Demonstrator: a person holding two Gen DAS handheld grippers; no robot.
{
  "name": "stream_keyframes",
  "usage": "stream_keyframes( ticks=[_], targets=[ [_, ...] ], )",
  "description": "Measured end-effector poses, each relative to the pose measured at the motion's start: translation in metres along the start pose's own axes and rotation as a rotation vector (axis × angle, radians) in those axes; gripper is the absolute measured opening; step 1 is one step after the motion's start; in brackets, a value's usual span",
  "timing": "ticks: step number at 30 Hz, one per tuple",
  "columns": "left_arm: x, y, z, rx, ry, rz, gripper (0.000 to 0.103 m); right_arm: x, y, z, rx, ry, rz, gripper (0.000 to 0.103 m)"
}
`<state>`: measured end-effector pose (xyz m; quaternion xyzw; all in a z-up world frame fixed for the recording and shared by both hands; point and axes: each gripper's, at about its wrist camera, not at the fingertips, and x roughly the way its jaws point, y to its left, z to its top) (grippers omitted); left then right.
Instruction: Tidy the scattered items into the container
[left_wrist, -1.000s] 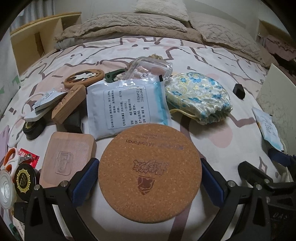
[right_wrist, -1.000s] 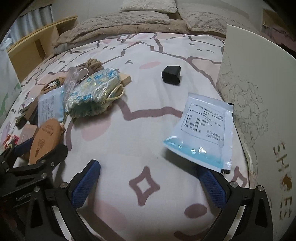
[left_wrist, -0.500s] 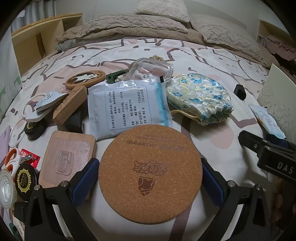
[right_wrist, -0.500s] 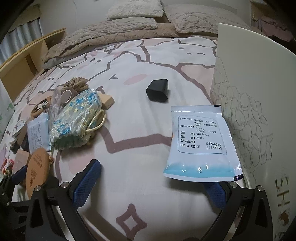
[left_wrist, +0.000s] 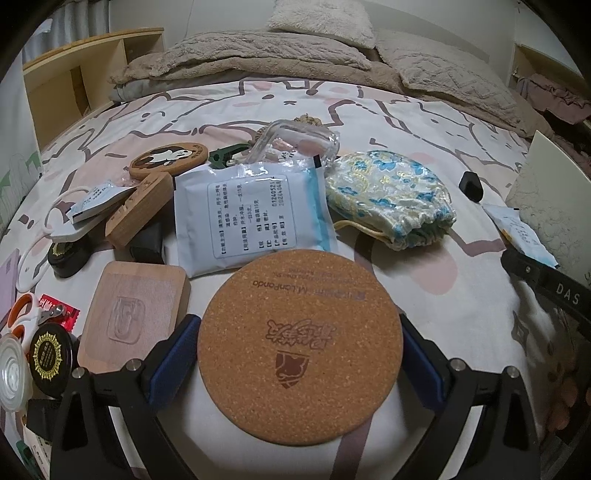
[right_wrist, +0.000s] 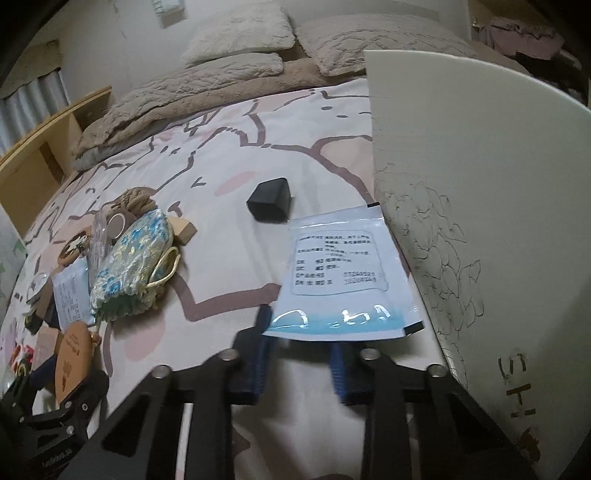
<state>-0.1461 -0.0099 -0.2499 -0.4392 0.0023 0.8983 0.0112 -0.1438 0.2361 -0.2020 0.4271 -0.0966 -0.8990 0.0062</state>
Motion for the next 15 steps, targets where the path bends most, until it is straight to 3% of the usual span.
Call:
stream_keyframes(
  ticks=[7, 15],
  targets=[
    [-0.003, -0.001, -0.005, -0.003, 0.005, -0.005, 0.100, -0.006, -0.002, -0.006, -0.014, 0.006, 0.042, 0.010],
    [-0.005, -0.001, -0.008, 0.000, 0.005, -0.001, 0.100, -0.017, -0.001, -0.018, -0.016, 0.001, 0.056, 0.009]
  ],
)
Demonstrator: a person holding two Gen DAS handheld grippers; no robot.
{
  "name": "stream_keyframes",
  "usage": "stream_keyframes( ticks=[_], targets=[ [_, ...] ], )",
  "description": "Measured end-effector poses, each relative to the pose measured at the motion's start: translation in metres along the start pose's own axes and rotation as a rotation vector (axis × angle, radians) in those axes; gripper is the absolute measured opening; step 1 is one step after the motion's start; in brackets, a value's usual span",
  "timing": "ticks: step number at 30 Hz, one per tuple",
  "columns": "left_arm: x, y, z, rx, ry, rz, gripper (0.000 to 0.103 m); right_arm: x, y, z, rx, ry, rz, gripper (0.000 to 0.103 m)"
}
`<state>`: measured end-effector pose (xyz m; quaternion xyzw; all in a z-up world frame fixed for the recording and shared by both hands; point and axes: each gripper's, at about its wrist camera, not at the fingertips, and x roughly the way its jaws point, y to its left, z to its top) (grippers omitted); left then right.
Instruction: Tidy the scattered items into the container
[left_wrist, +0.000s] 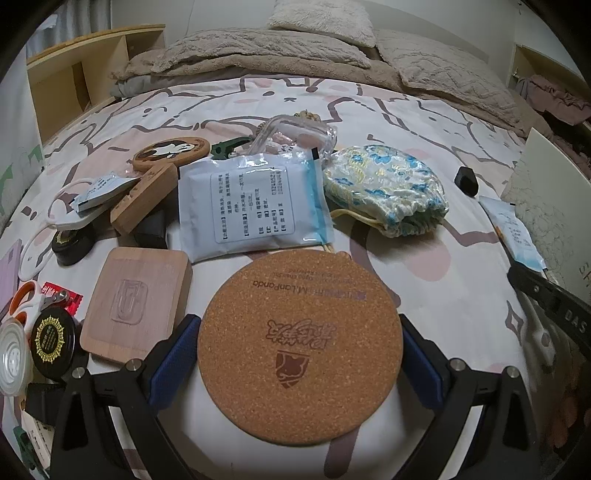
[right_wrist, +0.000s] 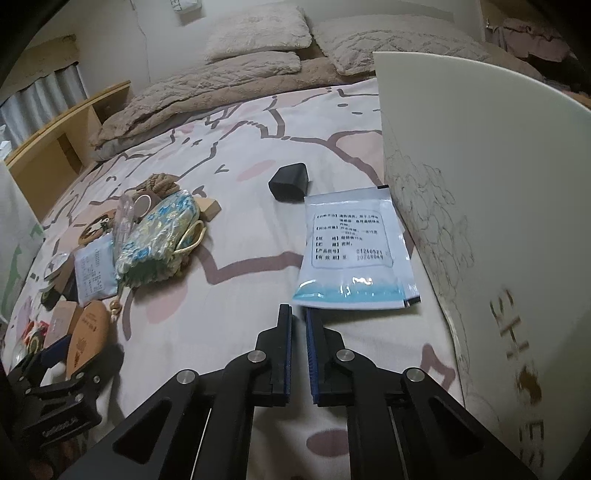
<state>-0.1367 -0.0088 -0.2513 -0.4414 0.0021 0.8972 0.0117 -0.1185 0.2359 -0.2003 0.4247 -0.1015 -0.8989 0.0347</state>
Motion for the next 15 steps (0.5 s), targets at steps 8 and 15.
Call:
stream_keyframes(
  ticks=[8, 15],
  targets=[
    [0.000, -0.001, -0.003, 0.009, 0.000, 0.010, 0.100, -0.011, 0.020, 0.001, -0.091, -0.026, -0.094, 0.079],
    [0.001, -0.002, -0.002, 0.010, 0.001, 0.012, 0.100, -0.009, 0.054, 0.013, -0.285, -0.088, -0.186, 0.086]
  ],
)
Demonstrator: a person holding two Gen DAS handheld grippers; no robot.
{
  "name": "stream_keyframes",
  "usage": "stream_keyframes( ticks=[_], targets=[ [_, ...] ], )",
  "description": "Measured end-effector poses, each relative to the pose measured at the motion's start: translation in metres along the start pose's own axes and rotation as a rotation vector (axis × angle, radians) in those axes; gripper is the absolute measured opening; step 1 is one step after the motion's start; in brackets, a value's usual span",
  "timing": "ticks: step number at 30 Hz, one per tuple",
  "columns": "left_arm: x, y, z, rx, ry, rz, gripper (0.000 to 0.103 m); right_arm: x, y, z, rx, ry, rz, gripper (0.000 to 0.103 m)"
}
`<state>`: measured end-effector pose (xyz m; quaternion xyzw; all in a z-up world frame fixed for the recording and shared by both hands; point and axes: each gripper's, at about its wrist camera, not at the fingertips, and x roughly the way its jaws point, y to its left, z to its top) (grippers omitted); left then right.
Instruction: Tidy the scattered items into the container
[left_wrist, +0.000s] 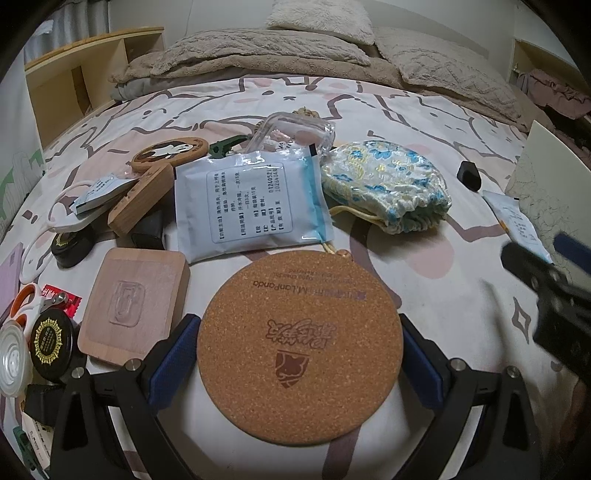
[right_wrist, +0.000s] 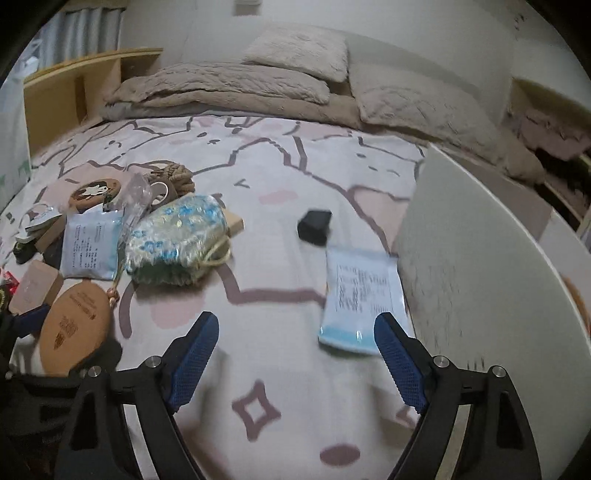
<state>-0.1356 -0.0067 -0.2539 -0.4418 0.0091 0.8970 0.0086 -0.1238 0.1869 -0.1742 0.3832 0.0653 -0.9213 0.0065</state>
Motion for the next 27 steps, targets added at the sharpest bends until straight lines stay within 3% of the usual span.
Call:
stream_keyframes(
  ticks=[6, 8, 11, 13, 18, 22, 27],
  targets=[
    [0.000, 0.000, 0.000, 0.002, 0.000, 0.003, 0.100, 0.020, -0.011, 0.012, -0.003, 0.028, -0.066, 0.085],
    [0.000, 0.000, -0.001, 0.003, 0.000, 0.003, 0.100, 0.028, -0.014, 0.013, -0.003, 0.048, -0.080, 0.077],
    [0.000, -0.001, -0.001, 0.003, 0.000, 0.004, 0.100, 0.039, -0.022, 0.011, 0.017, 0.082, -0.102, 0.054],
    [0.000, -0.001, -0.001, 0.003, 0.000, 0.004, 0.100, 0.046, -0.032, 0.009, 0.057, 0.104, -0.072, 0.041],
    [0.000, 0.000, -0.001, 0.003, 0.000, 0.004, 0.100, 0.042, -0.034, 0.005, 0.055, 0.077, -0.041, 0.037],
    [0.000, -0.001, -0.001, 0.004, 0.000, 0.004, 0.100, 0.035, -0.034, 0.004, 0.052, 0.047, -0.009, 0.017],
    [0.000, 0.000, -0.001, 0.003, 0.000, 0.004, 0.100, 0.030, -0.036, 0.001, 0.058, 0.043, 0.036, 0.011]
  ],
)
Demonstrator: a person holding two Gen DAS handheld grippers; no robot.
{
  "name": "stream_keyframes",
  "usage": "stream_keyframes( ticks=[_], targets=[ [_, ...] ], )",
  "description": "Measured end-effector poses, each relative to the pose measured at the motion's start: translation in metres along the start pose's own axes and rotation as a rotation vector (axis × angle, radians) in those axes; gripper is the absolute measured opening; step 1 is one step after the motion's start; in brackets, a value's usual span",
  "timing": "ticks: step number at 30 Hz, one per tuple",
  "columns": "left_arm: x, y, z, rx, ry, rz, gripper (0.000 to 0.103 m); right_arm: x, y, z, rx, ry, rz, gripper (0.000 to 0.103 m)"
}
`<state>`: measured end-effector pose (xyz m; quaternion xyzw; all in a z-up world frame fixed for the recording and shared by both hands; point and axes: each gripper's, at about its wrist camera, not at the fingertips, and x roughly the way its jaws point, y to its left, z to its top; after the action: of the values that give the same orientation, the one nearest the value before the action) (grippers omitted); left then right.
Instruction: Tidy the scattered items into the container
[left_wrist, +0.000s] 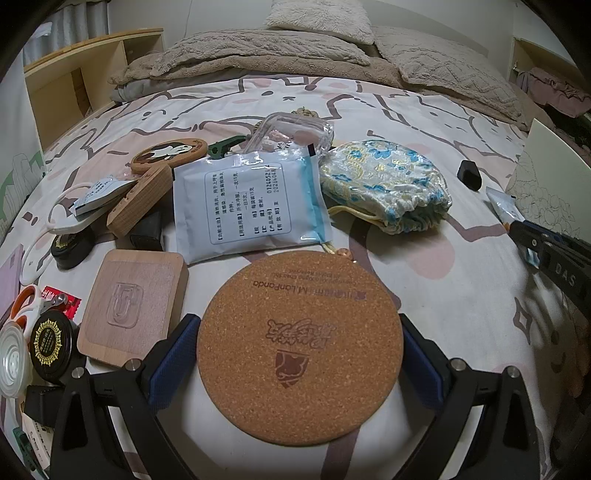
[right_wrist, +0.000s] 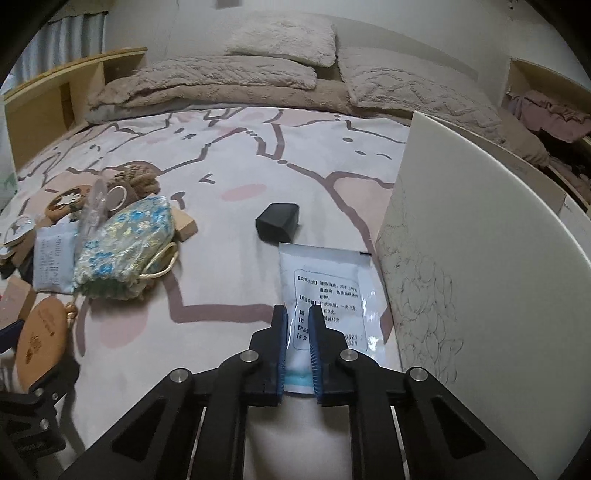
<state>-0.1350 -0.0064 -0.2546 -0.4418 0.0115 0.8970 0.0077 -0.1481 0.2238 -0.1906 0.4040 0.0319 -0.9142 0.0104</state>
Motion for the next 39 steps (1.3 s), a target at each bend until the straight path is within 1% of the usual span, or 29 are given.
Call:
stream_keyframes(
  ticks=[2, 6, 7, 8, 9, 12, 15, 18, 19, 20, 21, 22, 24, 27, 32, 33, 34, 36, 39],
  targets=[
    [0.000, 0.000, 0.000, 0.000, 0.000, 0.000, 0.100, -0.002, -0.001, -0.002, 0.009, 0.005, 0.024, 0.010],
    [0.000, 0.000, 0.000, 0.000, 0.002, -0.002, 0.100, -0.007, 0.007, -0.011, -0.001, 0.032, 0.080, 0.003],
    [0.000, 0.000, 0.000, -0.003, 0.003, -0.004, 0.100, -0.007, 0.011, -0.015, -0.006, 0.046, 0.099, 0.002],
    [0.000, 0.001, 0.000, -0.005, 0.004, -0.007, 0.100, -0.007, 0.015, -0.017, -0.015, 0.051, 0.098, 0.002],
    [0.000, 0.000, 0.001, -0.006, 0.003, -0.008, 0.100, -0.010, 0.018, -0.019, -0.028, 0.043, 0.090, 0.002],
    [0.000, 0.001, 0.001, -0.006, 0.004, -0.009, 0.100, -0.021, 0.020, -0.020, -0.022, 0.012, 0.124, 0.002],
    [0.000, 0.000, 0.001, -0.005, 0.004, -0.008, 0.100, -0.029, 0.019, -0.017, -0.020, -0.033, 0.085, 0.003],
    [0.000, 0.000, 0.001, -0.006, 0.004, -0.008, 0.100, -0.028, 0.019, -0.012, -0.027, -0.039, 0.040, 0.004],
    [0.000, 0.000, 0.001, -0.006, 0.004, -0.008, 0.100, -0.026, 0.018, -0.010, -0.029, -0.041, 0.032, 0.008],
    [0.000, 0.000, 0.001, -0.005, 0.004, -0.008, 0.100, -0.025, 0.018, -0.008, -0.032, -0.039, 0.027, 0.015],
    [0.000, 0.000, 0.001, -0.005, 0.004, -0.008, 0.100, -0.023, 0.017, -0.007, -0.032, -0.034, 0.024, 0.048],
    [0.000, 0.000, 0.001, -0.005, 0.004, -0.008, 0.100, -0.022, 0.017, -0.007, -0.034, -0.028, 0.026, 0.084],
    [0.000, 0.000, 0.001, -0.005, 0.004, -0.008, 0.100, -0.021, 0.021, -0.006, -0.054, -0.025, 0.038, 0.084],
    [0.000, 0.000, 0.001, -0.005, 0.004, -0.008, 0.100, -0.018, 0.028, -0.003, -0.092, -0.025, 0.006, 0.084],
    [0.000, 0.000, 0.001, -0.004, 0.004, -0.007, 0.100, -0.004, 0.022, 0.003, -0.091, 0.003, -0.012, 0.083],
    [0.000, 0.000, 0.001, -0.004, 0.004, -0.007, 0.100, -0.001, 0.020, 0.004, -0.086, 0.014, -0.014, 0.077],
    [0.000, 0.000, 0.001, -0.004, 0.004, -0.007, 0.100, 0.004, 0.018, 0.004, -0.079, 0.031, -0.013, 0.074],
    [0.000, 0.000, 0.001, -0.004, 0.004, -0.007, 0.100, 0.013, 0.013, 0.000, -0.063, 0.059, 0.011, 0.073],
    [0.000, 0.001, 0.001, -0.003, 0.005, -0.006, 0.100, 0.016, 0.014, -0.001, -0.071, 0.061, 0.005, 0.073]
  ],
)
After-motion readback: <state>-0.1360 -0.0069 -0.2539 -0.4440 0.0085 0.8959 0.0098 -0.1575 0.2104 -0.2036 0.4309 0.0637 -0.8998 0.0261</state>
